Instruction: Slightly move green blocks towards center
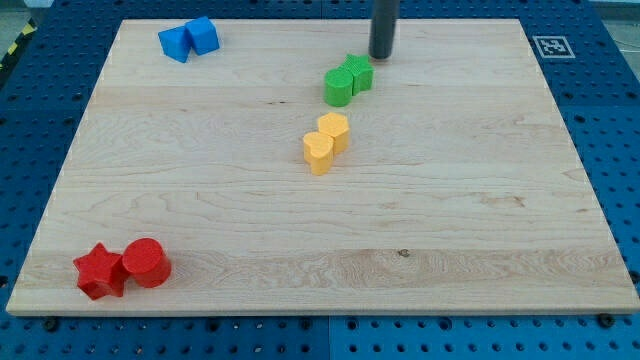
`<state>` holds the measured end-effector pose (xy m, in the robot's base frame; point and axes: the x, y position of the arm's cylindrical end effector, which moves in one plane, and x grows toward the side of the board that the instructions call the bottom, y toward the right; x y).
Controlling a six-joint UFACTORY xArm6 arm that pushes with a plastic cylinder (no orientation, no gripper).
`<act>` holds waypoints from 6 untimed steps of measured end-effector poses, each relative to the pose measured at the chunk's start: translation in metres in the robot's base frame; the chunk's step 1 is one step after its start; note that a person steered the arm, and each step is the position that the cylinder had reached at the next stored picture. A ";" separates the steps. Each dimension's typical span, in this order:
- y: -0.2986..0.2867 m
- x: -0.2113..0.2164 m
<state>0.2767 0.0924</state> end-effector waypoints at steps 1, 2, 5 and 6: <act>-0.002 0.039; -0.016 0.062; -0.001 0.005; -0.038 0.001</act>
